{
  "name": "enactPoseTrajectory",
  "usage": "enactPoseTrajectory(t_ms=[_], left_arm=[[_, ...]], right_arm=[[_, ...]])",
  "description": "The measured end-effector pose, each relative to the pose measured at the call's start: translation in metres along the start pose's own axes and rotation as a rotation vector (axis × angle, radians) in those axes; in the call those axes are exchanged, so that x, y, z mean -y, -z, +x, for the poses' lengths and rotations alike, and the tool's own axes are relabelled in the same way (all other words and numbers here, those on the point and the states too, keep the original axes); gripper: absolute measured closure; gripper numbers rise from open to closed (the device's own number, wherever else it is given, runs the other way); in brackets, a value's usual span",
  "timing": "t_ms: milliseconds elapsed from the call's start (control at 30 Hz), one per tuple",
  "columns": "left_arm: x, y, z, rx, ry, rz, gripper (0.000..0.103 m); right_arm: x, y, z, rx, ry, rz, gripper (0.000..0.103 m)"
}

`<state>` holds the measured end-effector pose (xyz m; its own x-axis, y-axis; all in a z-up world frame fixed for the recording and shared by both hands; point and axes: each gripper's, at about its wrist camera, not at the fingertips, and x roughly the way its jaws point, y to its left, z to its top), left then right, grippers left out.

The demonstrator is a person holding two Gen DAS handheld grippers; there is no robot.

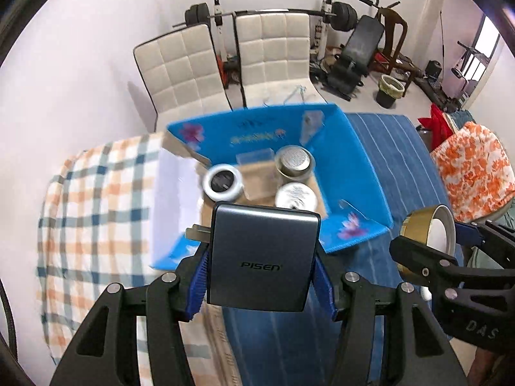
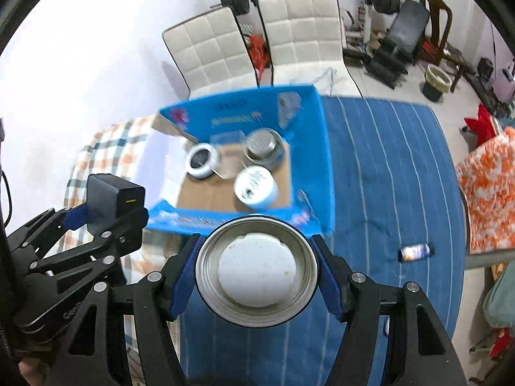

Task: Organize rigid objects
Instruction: 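Carry the charger and round tin over the cardboard box with both tools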

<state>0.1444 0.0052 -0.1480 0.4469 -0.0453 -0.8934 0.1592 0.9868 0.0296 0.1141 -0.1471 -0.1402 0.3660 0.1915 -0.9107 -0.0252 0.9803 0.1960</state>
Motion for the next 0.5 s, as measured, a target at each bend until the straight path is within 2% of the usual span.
enactPoseTrajectory(t_ms=[333, 400, 500], left_arm=[[-0.04, -0.019, -0.008, 0.038, 0.008, -0.031, 0.05], [-0.049, -0.022, 0.002, 0.009, 0.037, -0.06, 0.05], [-0.067, -0.025, 0.033, -0.064, 0.1, -0.14, 0.05]], right_arm=[[-0.035, -0.026, 0.005, 0.034, 0.006, -0.009, 0.035], [-0.033, -0.03, 0.019, 0.029, -0.008, 0.001, 0.035], [-0.024, -0.036, 0.052, 0.007, -0.086, 0.041, 0.035]])
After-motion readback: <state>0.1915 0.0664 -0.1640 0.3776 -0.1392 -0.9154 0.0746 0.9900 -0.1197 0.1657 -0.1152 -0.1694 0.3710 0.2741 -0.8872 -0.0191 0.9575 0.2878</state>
